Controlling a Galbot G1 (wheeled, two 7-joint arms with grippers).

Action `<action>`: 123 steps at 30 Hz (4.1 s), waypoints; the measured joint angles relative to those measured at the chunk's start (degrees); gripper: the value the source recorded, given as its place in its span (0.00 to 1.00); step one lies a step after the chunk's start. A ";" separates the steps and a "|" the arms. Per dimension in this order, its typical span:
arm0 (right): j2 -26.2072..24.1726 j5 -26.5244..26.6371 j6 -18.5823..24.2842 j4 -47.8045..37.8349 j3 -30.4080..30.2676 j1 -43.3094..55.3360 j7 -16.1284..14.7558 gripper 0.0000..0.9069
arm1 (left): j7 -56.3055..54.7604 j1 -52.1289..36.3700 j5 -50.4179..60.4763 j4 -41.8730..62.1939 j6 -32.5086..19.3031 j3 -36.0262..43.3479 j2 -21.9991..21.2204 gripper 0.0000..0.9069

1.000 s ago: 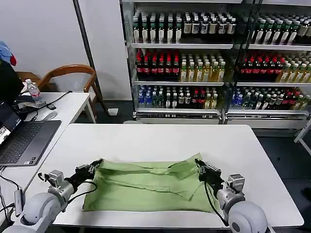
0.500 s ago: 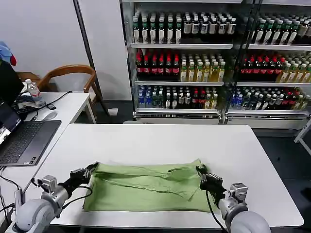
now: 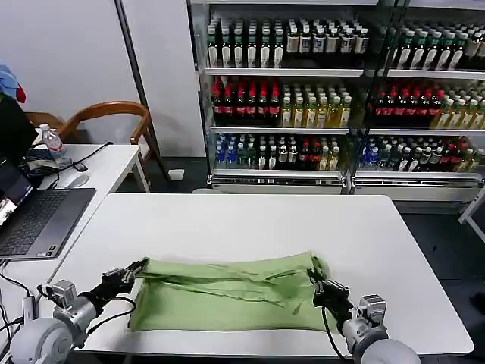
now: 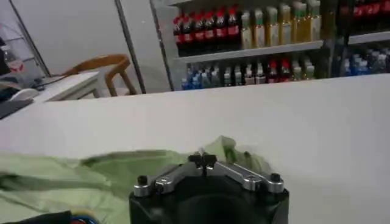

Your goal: Fold and organize the clothes.

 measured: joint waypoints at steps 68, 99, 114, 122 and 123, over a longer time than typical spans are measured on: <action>2.93 -18.53 4.70 2.76 5.19 -8.43 -1.11 1.00 | -37.12 5.39 -0.02 -12.13 8.08 10.64 -6.03 0.04; 3.00 -19.48 5.70 0.64 3.78 -5.94 -0.81 1.00 | -26.60 7.10 -5.55 -12.51 15.10 -19.75 -3.00 0.04; 3.96 -21.35 5.46 1.13 4.34 -6.91 -1.08 1.00 | -26.97 4.75 -5.70 -22.42 15.60 -10.39 -7.13 0.04; 4.11 -22.23 5.59 1.73 5.73 -8.01 -1.18 1.00 | -27.20 1.95 -1.55 -24.28 14.59 3.27 -11.33 0.04; 4.09 -22.34 5.60 1.77 5.86 -8.09 -1.17 1.00 | -27.20 1.48 -1.33 -24.29 14.33 4.66 -11.80 0.04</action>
